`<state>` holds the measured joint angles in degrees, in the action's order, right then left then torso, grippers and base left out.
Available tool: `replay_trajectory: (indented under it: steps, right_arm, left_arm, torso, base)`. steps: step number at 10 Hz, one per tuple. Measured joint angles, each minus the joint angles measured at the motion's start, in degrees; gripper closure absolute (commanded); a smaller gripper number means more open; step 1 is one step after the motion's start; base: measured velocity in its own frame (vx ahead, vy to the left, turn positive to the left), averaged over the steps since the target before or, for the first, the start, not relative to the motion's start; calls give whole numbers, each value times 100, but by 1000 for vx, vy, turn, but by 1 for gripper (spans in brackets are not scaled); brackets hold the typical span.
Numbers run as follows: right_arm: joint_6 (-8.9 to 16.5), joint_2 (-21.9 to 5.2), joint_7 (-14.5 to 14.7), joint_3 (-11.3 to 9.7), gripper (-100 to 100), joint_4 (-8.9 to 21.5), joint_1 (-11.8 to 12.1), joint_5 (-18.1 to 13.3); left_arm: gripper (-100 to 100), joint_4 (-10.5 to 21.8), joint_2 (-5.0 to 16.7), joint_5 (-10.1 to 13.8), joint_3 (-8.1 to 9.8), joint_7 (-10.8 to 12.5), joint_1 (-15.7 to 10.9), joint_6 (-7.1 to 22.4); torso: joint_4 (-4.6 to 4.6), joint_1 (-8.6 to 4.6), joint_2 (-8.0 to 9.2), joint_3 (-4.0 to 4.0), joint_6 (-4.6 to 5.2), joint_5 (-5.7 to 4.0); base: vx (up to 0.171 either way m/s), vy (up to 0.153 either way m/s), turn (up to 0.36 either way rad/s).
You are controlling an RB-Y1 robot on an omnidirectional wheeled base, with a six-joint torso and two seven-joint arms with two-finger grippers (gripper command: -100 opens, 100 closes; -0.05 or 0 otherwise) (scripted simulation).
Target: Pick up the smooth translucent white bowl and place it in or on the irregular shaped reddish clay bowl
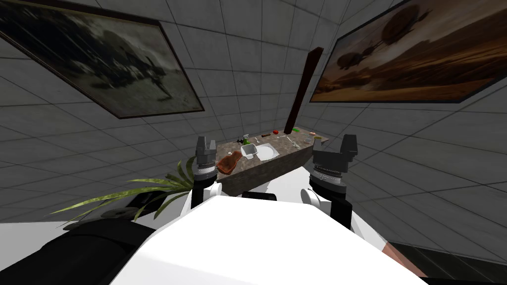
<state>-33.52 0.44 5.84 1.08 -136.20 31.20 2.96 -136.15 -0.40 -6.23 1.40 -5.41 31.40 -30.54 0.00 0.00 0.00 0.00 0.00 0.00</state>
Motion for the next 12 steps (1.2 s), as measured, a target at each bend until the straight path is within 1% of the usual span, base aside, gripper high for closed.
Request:
replay_trajectory:
  steps: [2,4,5,7,8,9,12]
  right_arm:
    - [0,0,0,0,0,0,-1,0]
    - [0,1,0,0,0,0,-1,0]
    - [0,0,0,0,0,0,-1,0]
    - [0,0,0,0,0,0,0,0]
    - [0,0,0,0,0,0,-1,0]
    - [0,0,0,0,0,0,0,0]
    - [0,0,0,0,0,0,-1,0]
  left_arm:
    - [-100,-1,213,28,12,-10,-46,139]
    - [-100,36,498,97,90,-18,-225,441]
    - [-100,45,551,105,90,-31,-263,547]
    - [-100,94,784,185,167,-41,-452,855]
    - [-100,98,847,209,189,-48,-498,1004]
    - [-100,124,958,256,240,-47,-602,1171]
    - [-100,184,1152,338,309,-70,-794,1618]
  torso:
    - [7,-12,33,18,-1,-2]
    - [9,-17,41,24,-1,-4]
    - [7,-9,28,17,1,-2]
    - [5,-3,23,14,-2,0]
    - [5,-5,22,13,1,-1]
    - [5,-4,21,12,-1,-1]
    - [3,-9,14,8,1,-2]
  base:
    - [-112,-47,97]
    - [-82,-32,87]
    - [-48,-3,60]
    - [-63,-11,126]
    - [-58,-11,112]
    - [-43,-17,55]
    - [-46,-21,101]
